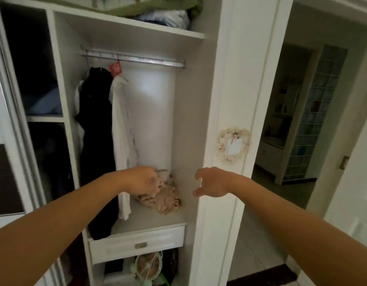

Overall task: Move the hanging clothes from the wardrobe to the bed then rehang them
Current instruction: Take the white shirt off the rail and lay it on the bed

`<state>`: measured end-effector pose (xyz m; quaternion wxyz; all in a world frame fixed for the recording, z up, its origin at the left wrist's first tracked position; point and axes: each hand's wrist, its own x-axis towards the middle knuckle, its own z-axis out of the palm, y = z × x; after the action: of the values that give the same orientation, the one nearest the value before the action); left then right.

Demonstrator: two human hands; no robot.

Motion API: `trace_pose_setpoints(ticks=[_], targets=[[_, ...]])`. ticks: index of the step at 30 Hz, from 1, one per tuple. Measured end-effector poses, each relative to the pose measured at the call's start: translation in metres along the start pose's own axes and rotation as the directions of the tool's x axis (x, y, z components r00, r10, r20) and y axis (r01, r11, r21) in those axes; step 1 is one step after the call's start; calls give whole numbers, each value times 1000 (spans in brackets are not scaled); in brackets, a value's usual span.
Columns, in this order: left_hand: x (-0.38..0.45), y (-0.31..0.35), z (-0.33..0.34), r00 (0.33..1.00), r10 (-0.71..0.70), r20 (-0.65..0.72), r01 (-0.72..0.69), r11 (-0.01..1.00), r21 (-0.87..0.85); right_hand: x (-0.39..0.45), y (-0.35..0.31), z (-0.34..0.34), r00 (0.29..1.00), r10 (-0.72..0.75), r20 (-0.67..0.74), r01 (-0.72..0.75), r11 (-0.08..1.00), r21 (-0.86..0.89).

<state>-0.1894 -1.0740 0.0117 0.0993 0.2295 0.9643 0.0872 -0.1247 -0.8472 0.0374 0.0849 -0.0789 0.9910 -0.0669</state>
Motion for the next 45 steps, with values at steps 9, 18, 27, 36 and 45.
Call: trace_pose_setpoints(ticks=[9, 18, 27, 36, 45], targets=[[39, -119, -50, 970, -135, -200, 120, 989, -90, 128, -72, -23, 989, -134, -64, 130, 990, -58], [89, -212, -132, 871, -62, -487, -19, 987, -159, 234, -151, -81, 985, -117, -130, 115, 993, -26], [167, -236, -179, 850, -108, -515, -22, 970, -240, 336, -194, -158, 914, -45, -403, 69, 997, 44], [222, -227, -175, 861, 90, -501, -137, 989, -58, 417, -200, -195, 876, -81, -475, 142, 985, 95], [232, -245, -180, 846, 63, -530, -132, 987, -92, 470, -219, -212, 859, -81, -505, 100, 995, 11]])
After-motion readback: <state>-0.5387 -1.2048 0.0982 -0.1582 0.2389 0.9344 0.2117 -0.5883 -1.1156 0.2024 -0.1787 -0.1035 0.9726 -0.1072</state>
